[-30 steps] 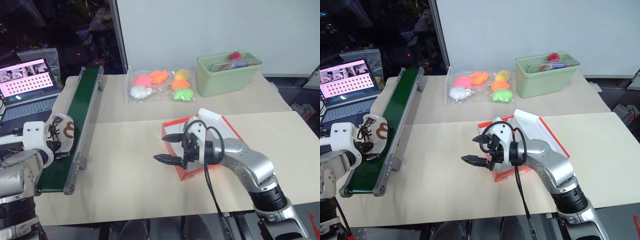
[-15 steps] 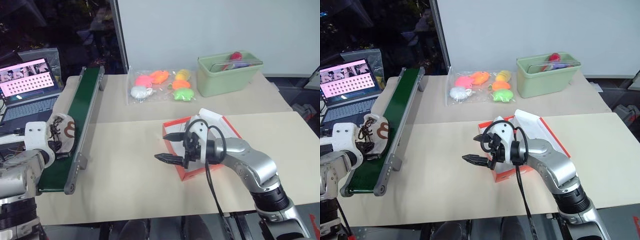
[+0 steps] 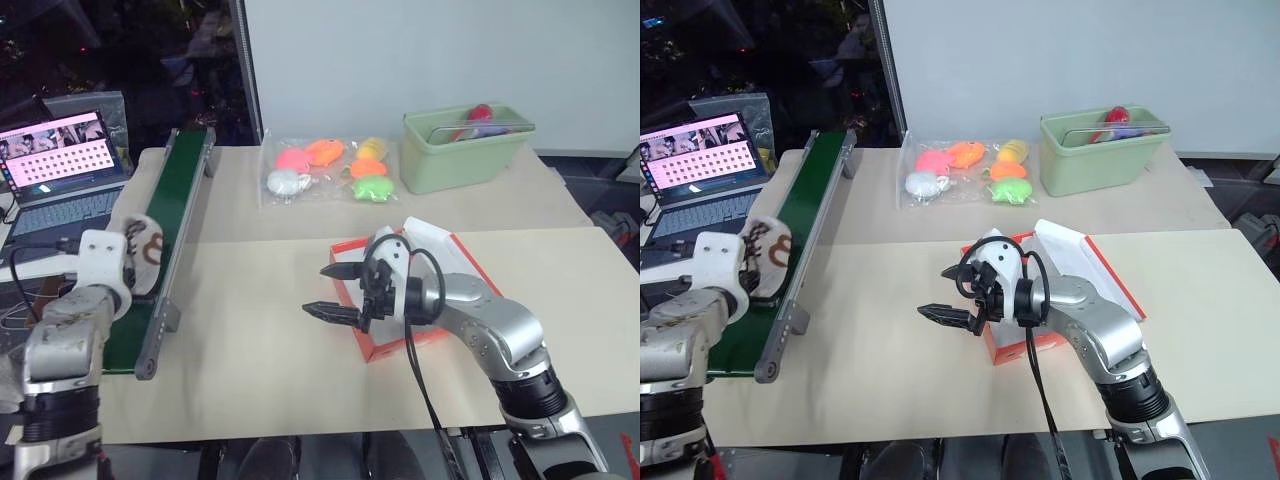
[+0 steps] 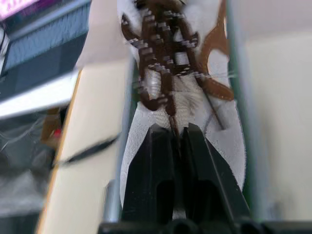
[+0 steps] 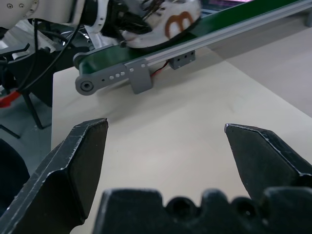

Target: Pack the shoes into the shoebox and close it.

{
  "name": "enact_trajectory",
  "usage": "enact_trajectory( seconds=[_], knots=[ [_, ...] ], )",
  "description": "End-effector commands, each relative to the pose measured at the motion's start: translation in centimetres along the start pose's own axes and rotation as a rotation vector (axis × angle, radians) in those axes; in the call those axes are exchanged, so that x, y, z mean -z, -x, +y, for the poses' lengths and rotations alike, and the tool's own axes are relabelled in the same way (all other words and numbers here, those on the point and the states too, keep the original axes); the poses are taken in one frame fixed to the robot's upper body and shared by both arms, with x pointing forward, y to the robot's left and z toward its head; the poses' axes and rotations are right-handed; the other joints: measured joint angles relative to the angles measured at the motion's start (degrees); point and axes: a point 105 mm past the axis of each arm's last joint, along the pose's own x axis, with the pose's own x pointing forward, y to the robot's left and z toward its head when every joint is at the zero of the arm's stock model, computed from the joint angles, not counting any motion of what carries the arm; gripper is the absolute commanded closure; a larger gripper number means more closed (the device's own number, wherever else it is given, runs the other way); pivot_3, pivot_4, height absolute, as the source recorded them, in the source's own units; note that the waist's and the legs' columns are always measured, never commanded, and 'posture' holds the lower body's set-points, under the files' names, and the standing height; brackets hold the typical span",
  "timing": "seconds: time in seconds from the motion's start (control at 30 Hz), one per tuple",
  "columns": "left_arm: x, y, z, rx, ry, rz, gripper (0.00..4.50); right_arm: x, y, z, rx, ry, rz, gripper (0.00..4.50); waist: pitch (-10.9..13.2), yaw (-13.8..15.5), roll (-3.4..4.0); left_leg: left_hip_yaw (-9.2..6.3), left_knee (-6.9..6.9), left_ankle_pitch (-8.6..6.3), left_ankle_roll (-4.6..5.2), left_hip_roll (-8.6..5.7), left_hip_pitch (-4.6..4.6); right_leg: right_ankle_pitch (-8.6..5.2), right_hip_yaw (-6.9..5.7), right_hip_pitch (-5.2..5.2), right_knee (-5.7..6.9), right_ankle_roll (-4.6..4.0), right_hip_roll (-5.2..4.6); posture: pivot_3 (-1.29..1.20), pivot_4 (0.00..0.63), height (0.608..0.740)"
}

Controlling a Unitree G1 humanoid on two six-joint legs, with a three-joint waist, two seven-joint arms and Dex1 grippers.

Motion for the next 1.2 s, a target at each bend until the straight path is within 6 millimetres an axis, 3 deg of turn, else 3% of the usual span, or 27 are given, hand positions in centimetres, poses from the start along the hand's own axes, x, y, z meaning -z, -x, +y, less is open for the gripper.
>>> enact_trajectory(
  seconds=[0.03, 0.23, 0.43, 0.6, 0.7, 1.2],
  knots=[
    [-5.1, 1.2, -0.4, -0.034, -0.02, -0.227, 4.49, -1.2, 0.0, 0.0, -0.003, 0.027, -0.04, 0.0, 0.1, -0.8, -0.19, -0.01, 0.0, -0.04, 0.05, 0.0, -0.08, 0.21, 0.0, -0.05, -0.1, -0.33, 0.01, 0.0, 0.15, 0.74],
    [-8.1, 2.3, -2.6, 0.03, 0.029, -0.415, 4.49, -1.6, -0.5, -2.0, 0.105, 0.002, -0.074, 0.0, 0.1, -2.5, -0.24, 0.19, 0.0, -0.24, -0.17, 0.08, -0.88, 0.29, 0.03, -1.03, -0.2, -0.47, 0.03, 0.0, 0.15, 0.74],
    [-8.8, 4.0, -9.1, 0.377, 0.195, -0.497, 4.49, -2.6, -0.8, -7.0, 0.354, -0.267, -0.18, 0.0, 0.1, -2.1, -0.25, 0.24, 0.02, -0.25, -0.12, 0.07, -1.02, 0.38, 0.08, -1.12, -0.24, -0.59, 0.03, 0.0, 0.15, 0.74],
    [-8.8, 5.8, -12.7, 0.589, 0.269, -0.506, 4.49, -4.4, -2.1, -7.3, 0.334, -0.497, -0.282, 0.0, 0.1, -2.4, -0.24, 0.25, 0.03, -0.27, -0.06, 0.23, -0.92, 0.48, 0.08, -1.1, -0.11, -0.76, 0.21, 0.0, 0.15, 0.74],
    [-8.5, 6.1, -13.6, 0.63, 0.251, -0.489, 4.49, -5.0, -2.5, -7.6, 0.331, -0.576, -0.316, 0.0, 0.1, -2.7, -0.23, 0.37, 0.03, -0.27, -0.06, 0.4, -0.81, 0.51, 0.15, -1.05, -0.09, -0.81, 0.39, 0.0, 0.15, 0.74],
    [-8.7, 6.2, -14.8, 0.695, 0.231, -0.482, 4.49, -6.2, -4.7, -7.6, 0.313, -0.617, -0.311, 0.0, 0.1, -3.9, -0.22, 0.99, 0.03, -0.32, 0.01, 0.73, -0.74, 0.55, 0.34, -1.07, -0.1, -0.87, 0.69, 0.0, 0.15, 0.74]
  ],
)
